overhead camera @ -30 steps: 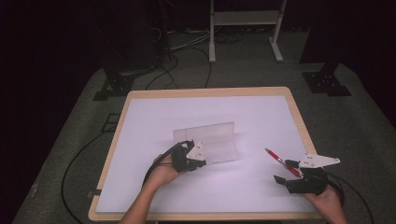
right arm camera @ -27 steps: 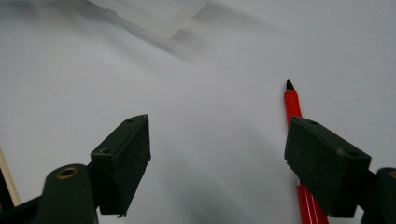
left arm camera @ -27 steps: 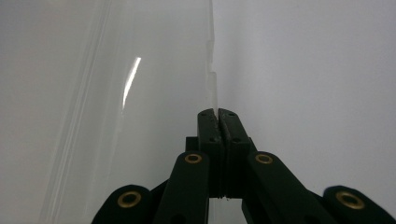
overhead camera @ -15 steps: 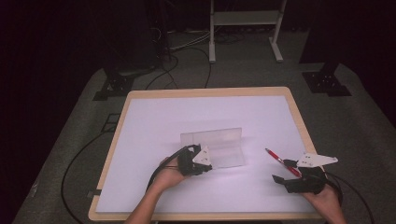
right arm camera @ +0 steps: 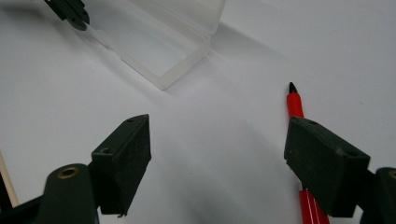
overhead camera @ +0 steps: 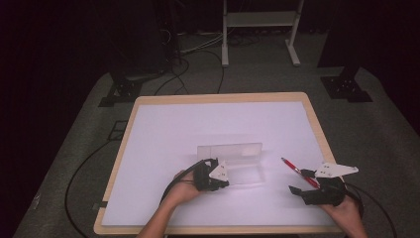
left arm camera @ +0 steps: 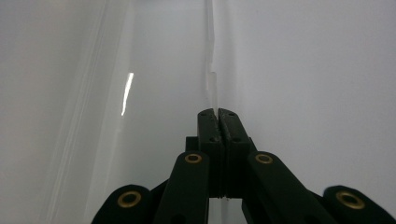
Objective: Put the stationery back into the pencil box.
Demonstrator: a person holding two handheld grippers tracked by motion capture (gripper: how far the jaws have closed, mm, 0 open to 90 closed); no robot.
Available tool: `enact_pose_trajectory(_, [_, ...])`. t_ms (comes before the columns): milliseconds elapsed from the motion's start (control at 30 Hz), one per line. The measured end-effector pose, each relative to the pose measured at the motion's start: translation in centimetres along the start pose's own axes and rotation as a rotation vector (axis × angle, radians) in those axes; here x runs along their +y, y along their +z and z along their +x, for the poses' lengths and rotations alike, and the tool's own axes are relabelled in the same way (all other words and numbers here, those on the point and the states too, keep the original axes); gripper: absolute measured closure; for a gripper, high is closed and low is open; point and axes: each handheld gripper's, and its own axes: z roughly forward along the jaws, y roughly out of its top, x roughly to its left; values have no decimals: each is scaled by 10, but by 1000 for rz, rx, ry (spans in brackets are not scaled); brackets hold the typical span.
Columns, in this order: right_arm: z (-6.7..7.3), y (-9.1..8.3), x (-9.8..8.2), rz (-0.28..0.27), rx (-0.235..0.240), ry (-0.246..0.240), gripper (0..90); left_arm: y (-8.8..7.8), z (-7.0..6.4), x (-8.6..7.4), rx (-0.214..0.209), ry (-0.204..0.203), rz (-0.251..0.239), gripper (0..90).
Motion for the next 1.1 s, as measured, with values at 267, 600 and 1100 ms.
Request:
enact_pose_trajectory(267, [-1, 1, -2, 5, -3, 9, 219, 2, -1, -7, -24, -16, -22, 895])
enact_pose_trajectory(600, [-1, 5, 1, 13, 4, -1, 219, 4, 0, -10, -37, -24, -19, 893])
enact_pose_trajectory(1100, [-1, 6, 3, 16, 5, -3, 219, 4, 1, -12, -40, -32, -20, 879])
